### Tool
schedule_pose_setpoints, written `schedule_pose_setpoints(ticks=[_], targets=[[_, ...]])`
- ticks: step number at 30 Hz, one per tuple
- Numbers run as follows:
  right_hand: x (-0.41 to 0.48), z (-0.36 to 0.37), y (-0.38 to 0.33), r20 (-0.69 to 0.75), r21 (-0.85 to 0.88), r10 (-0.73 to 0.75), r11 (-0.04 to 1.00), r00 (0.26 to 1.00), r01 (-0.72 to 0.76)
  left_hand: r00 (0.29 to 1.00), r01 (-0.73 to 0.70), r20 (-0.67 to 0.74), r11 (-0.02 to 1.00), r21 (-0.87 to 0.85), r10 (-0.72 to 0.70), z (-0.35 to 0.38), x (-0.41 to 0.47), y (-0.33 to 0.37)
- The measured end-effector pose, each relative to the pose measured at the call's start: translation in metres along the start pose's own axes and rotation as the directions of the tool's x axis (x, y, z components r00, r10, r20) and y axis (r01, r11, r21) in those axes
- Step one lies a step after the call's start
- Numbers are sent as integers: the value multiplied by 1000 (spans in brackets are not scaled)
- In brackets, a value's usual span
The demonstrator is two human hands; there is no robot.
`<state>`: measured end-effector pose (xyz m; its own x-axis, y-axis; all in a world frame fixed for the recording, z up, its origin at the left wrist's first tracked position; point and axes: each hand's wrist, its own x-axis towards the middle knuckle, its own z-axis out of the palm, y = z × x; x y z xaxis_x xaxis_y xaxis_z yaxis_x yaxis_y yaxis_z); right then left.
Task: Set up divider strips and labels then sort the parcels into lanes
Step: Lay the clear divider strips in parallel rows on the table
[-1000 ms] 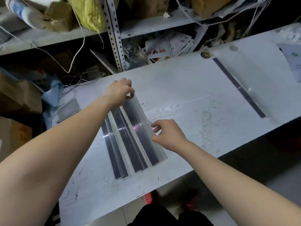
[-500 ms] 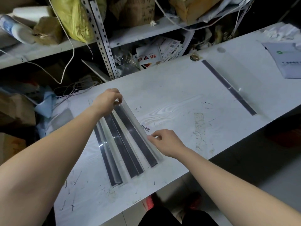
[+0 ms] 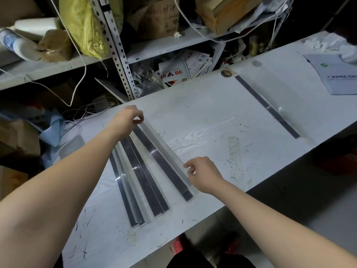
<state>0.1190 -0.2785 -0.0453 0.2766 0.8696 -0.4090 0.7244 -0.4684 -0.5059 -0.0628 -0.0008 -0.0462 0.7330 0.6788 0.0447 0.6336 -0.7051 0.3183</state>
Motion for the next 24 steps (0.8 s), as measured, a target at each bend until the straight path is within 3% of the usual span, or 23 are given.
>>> schedule_pose_setpoints(ticks=[24], targets=[[12,-159,194,-135,-14,30,999,990,-32,988,-81,-118,985,151,100,39,200,191]])
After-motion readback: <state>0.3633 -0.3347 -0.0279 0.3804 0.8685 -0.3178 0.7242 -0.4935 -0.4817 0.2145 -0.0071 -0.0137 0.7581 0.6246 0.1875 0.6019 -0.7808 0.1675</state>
